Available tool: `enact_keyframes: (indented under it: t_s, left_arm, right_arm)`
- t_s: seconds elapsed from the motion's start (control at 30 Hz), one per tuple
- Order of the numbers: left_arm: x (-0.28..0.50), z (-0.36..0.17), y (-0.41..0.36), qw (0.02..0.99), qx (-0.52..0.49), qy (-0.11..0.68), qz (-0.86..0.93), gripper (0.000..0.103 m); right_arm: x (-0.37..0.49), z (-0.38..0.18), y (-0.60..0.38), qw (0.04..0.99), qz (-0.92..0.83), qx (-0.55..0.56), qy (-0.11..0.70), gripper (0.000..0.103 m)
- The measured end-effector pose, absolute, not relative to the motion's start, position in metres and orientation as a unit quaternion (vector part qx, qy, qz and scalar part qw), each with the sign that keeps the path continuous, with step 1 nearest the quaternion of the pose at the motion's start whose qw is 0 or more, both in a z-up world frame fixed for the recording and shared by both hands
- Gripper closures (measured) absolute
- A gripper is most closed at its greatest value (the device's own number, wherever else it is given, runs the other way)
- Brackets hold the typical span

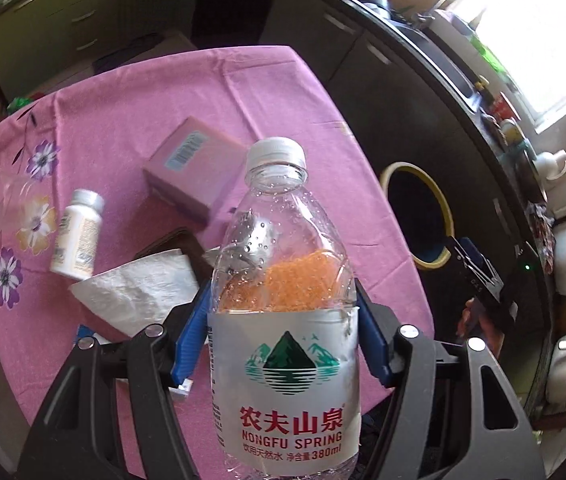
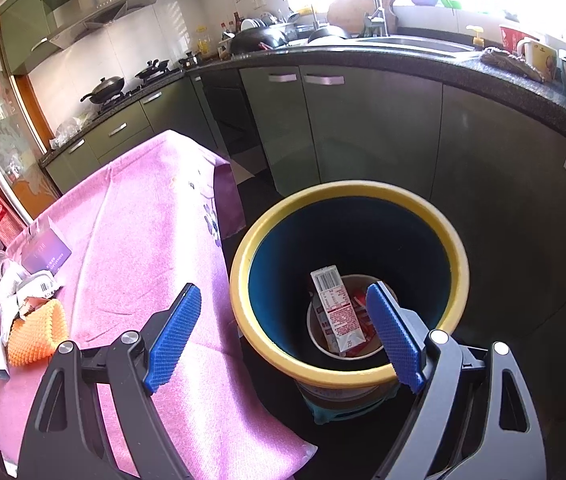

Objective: Collect trash
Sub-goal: 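Carry the water bottle over the trash bin and open the left gripper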

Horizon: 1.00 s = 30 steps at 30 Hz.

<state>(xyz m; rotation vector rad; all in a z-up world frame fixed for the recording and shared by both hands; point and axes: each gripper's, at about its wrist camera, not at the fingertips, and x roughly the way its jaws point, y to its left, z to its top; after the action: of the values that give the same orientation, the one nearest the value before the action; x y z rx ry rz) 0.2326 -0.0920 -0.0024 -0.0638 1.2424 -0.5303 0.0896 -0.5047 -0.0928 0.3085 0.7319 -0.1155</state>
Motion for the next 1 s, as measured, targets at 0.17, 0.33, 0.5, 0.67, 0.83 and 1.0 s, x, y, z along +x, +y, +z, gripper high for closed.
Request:
enact_keyframes:
  t_s: [0.17, 0.33, 0.5, 0.67, 0.83, 1.0]
  left_arm:
    - [0.219, 0.011, -0.167, 0.76, 0.012, 0.563, -0.323, 0.04]
    - [0.22, 0.012, -0.248, 0.736, 0.042, 0.554, -0.387, 0.04]
    - [0.234, 0.0, -0.335, 0.714, 0.064, 0.548, -0.43, 0.04]
    - [0.248, -0.031, -0.418, 0.7, 0.091, 0.548, -0.449, 0.04]
    - [0.259, -0.071, -0.468, 0.701, 0.112, 0.551, -0.44, 0.04]
    - [0.268, -0.105, -0.491, 0.709, 0.127, 0.558, -0.413, 0.033]
  right_arm:
    - [0.073, -0.079, -0.52, 0.926, -0.071, 0.153, 0.337, 0.019]
    - [0.052, -0.07, -0.546, 0.929, -0.095, 0.162, 0.319, 0.019]
    - [0.029, -0.064, -0.577, 0.928, -0.124, 0.176, 0.305, 0.019]
    - [0.014, -0.066, -0.601, 0.922, -0.147, 0.19, 0.304, 0.019]
    - [0.007, -0.071, -0.616, 0.916, -0.157, 0.2, 0.31, 0.019]
    - [0.007, -0.073, -0.617, 0.914, -0.154, 0.202, 0.315, 0.019]
